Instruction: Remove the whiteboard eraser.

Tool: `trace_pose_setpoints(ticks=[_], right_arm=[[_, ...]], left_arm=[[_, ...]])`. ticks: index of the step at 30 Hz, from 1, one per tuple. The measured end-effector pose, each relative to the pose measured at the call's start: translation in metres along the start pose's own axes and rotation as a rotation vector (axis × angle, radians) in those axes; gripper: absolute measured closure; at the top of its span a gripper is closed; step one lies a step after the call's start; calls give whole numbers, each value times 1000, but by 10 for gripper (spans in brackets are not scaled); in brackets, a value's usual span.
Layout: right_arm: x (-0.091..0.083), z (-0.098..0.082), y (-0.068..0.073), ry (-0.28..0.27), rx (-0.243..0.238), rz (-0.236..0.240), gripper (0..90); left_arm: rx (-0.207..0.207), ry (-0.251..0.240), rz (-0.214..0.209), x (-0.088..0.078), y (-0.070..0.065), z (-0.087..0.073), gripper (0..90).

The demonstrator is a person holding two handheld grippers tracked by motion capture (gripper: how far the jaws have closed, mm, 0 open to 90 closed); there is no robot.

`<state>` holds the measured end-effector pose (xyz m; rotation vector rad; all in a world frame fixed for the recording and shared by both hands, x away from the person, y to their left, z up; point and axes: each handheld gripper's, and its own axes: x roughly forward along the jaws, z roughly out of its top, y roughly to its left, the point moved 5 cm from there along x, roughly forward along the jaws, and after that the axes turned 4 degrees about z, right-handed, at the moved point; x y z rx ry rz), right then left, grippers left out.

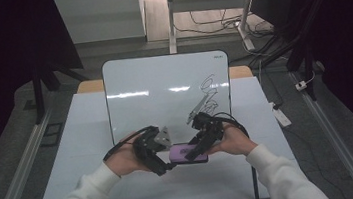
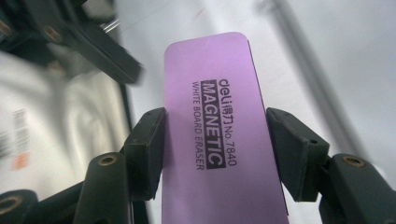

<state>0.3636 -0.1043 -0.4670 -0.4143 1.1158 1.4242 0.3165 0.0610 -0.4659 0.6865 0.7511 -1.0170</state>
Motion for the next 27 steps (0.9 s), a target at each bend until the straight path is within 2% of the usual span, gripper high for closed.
trace_pose_setpoints(ticks=[4,7,11,14,19,22,27], right_arm=[[-14,-8,5,-157,-35,-121,399],[-21,-16,8,-270,-59,-190,399],[-25,-25,12,-360,-86,-260,399],[-27,-29,12,-415,-90,-281,398],[-32,-36,12,-465,-99,-323,399],[-34,-39,11,-493,-110,-353,399],[-40,-45,12,-535,-127,-424,399]], left_arm=[[-134,-78,55,-15,5,-26,153],[-238,-130,84,-20,7,-49,160],[-374,-187,99,-25,8,-77,162],[-428,-202,128,-25,6,-94,161],[-507,-232,167,-27,6,-119,164],[-543,-242,184,-26,7,-130,165],[-589,-286,230,-31,6,-143,165]])
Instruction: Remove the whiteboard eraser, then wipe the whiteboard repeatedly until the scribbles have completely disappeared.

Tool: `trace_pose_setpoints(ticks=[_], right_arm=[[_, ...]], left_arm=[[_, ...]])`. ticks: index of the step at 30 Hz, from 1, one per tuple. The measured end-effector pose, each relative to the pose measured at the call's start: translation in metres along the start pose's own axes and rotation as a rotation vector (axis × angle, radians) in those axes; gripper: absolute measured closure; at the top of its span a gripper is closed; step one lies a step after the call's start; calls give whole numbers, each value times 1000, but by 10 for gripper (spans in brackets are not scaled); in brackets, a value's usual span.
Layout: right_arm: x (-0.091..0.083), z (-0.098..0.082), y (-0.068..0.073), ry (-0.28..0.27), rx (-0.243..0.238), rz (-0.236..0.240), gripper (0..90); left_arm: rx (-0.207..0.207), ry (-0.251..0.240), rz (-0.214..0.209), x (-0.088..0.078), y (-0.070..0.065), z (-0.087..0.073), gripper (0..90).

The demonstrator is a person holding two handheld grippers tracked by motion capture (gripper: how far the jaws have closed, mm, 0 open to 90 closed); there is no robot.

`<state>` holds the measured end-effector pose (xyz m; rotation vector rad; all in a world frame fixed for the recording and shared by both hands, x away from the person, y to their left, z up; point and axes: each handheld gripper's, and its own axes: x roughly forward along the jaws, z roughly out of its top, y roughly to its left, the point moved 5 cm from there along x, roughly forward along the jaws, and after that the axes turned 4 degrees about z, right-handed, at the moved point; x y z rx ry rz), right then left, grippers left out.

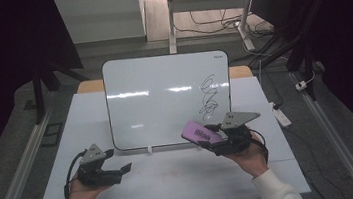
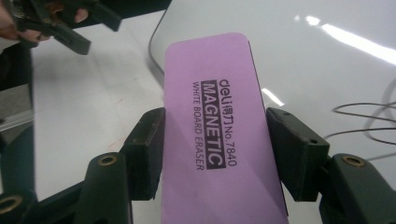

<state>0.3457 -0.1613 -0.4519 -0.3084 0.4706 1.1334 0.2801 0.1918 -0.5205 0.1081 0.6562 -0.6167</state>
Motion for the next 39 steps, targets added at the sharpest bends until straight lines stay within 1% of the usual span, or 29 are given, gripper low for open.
trace_pose_setpoints(ticks=[1,3,5,6,9,13,15,17,19,22,25,27,29,31,33,35,37,38,39], right_arm=[[-2,0,-1,-12,-5,-17,399],[-7,0,-3,-41,-4,-26,399],[-11,1,-5,-55,-1,-48,399],[-12,1,-6,-64,2,-51,399],[-16,2,-9,-83,0,-86,399],[-19,2,-14,-91,-33,-163,399],[-23,3,-19,-95,-44,-214,399],[-27,6,-28,-96,-59,-282,400],[-30,10,-40,-100,-66,-330,400],[-31,16,-60,-102,-64,-381,401],[-32,24,-76,-114,-60,-416,402],[-32,31,-86,-120,-67,-442,402],[-30,39,-95,-132,-72,-454,402],[-27,48,-105,-141,-78,-482,402],[-22,55,-114,-128,-100,-529,402],[-17,60,-123,-112,-108,-552,402],[-11,61,-127,-110,-106,-558,403],[-8,60,-126,-107,-104,-553,403],[-5,57,-123,-98,-115,-545,404]], left_arm=[[-8,-8,6,-1,1,-2,165],[-14,-13,12,-3,4,-4,165],[-19,-14,18,-3,6,-6,165],[-23,-12,22,-3,7,-7,165],[-24,-7,20,-2,9,-8,165],[-23,1,18,-1,9,-10,164],[-24,1,15,-2,9,-10,164],[-29,3,10,-2,10,-10,164],[-37,3,7,-1,12,-10,164],[-42,2,9,-1,14,-10,164],[-43,1,11,-3,16,-12,164],[-52,3,12,-3,18,-13,164],[-59,4,12,-3,19,-14,165],[-59,3,13,-3,19,-14,164],[-55,2,15,-3,19,-14,165],[-53,1,16,-4,19,-14,165],[-54,1,17,-4,19,-14,165],[-55,0,16,-4,20,-14,165],[-57,0,16,-5,20,-15,165]])
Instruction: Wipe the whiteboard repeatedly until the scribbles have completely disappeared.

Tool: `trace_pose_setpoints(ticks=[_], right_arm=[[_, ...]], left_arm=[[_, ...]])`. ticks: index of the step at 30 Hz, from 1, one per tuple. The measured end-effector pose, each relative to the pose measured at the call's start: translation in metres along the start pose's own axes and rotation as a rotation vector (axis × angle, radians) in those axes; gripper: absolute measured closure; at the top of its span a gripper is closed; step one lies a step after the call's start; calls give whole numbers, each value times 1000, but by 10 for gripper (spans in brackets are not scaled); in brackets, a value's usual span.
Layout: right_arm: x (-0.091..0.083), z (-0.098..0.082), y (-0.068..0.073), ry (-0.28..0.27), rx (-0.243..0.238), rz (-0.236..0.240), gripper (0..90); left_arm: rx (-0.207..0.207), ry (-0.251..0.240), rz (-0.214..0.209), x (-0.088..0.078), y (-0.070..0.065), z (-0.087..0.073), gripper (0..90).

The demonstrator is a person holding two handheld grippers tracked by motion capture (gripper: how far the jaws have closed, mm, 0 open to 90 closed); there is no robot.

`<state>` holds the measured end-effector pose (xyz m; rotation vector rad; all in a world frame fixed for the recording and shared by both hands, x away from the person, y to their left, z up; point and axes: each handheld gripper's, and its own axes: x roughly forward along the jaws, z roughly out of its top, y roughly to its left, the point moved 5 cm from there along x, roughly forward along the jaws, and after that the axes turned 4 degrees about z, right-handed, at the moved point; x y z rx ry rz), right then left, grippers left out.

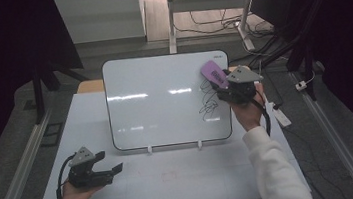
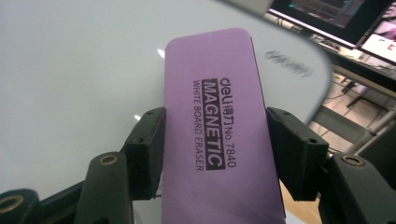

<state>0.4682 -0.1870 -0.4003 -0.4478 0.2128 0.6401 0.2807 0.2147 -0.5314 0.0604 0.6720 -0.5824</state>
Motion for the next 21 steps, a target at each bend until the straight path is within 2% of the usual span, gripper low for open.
trace_pose_setpoints(ticks=[2,5,6,7,8,9,12,14,15,17,19,21], right_arm=[[1,-7,15,9,-45,20,404],[3,-22,44,34,-124,77,405],[4,-27,52,49,-162,80,405],[3,-29,55,56,-194,55,405],[2,-29,53,49,-198,29,406],[0,-26,46,37,-172,4,405],[-6,-15,12,18,-52,-83,405],[-9,-12,-2,18,-15,-102,405],[-9,-13,-3,21,-11,-94,406],[-6,-18,12,38,-29,-46,406],[-1,-28,37,74,-116,0,407],[1,-33,57,86,-166,27,407]], left_arm=[[-1,0,0,0,1,0,165],[-3,-1,1,0,2,-1,166],[-3,0,1,0,1,-1,166],[-2,0,2,0,1,-1,166],[0,0,1,0,1,-1,166],[2,1,1,0,0,0,166],[7,2,1,0,-1,0,166],[6,0,-1,0,-1,0,166],[6,0,0,0,-1,0,166],[4,1,-1,0,0,0,166],[4,3,-1,0,0,-1,166],[4,3,-2,0,0,-1,167]])
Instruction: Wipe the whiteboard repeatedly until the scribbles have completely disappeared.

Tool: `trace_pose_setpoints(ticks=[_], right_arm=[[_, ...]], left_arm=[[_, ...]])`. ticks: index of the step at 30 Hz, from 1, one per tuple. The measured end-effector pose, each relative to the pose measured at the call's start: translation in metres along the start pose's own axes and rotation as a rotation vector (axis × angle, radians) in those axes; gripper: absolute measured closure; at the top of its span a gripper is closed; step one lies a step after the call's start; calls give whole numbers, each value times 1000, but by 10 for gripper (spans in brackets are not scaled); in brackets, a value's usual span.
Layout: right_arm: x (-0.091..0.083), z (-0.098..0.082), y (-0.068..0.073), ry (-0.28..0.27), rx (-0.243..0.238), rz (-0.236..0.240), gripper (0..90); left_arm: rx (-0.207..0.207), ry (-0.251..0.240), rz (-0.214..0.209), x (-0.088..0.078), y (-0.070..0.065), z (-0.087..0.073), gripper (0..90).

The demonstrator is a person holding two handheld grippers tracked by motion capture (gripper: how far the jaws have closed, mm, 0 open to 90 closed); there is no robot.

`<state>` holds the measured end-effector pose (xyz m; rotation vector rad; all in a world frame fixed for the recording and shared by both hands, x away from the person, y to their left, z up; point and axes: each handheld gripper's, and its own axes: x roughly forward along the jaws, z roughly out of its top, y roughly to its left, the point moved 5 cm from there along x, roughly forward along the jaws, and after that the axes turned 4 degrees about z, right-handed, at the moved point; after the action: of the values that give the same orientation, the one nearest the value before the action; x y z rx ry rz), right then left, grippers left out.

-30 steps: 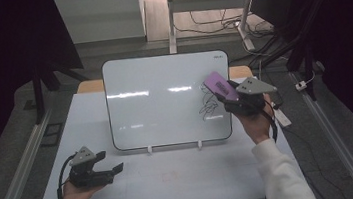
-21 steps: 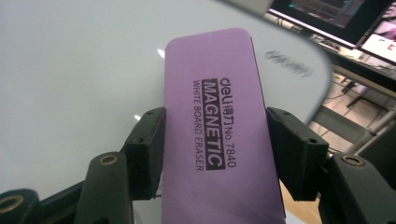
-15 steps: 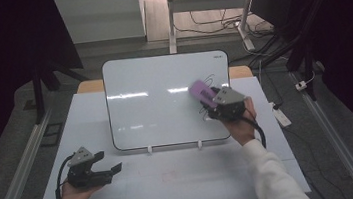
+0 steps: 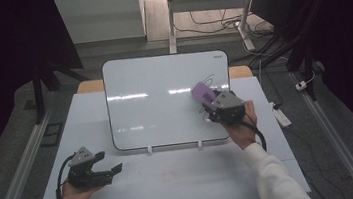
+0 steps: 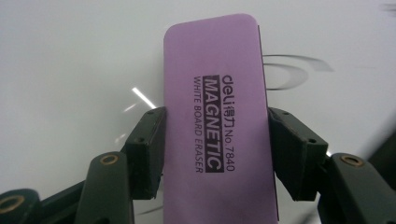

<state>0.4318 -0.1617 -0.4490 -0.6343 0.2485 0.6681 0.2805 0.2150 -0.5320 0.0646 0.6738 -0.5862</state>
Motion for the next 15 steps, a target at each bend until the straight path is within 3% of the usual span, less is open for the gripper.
trace_pose_setpoints(ticks=[2,3,5,7,9,11,15], right_arm=[[-1,3,0,4,-32,-28,407],[-1,5,-7,3,-25,-61,407],[-4,11,-27,-6,15,-131,407],[-6,16,-50,-12,73,-170,407],[-6,17,-62,-8,121,-149,408],[-5,15,-57,11,110,-132,408],[-10,-3,-22,87,10,-42,409]], left_arm=[[4,1,-2,0,-1,0,167],[5,1,-3,1,-2,0,167],[11,2,-4,1,-3,0,167],[12,3,-5,1,-3,0,167],[10,3,-6,0,-2,0,167],[6,1,-3,-1,-1,-1,167],[3,-2,-2,-2,1,-2,168]])
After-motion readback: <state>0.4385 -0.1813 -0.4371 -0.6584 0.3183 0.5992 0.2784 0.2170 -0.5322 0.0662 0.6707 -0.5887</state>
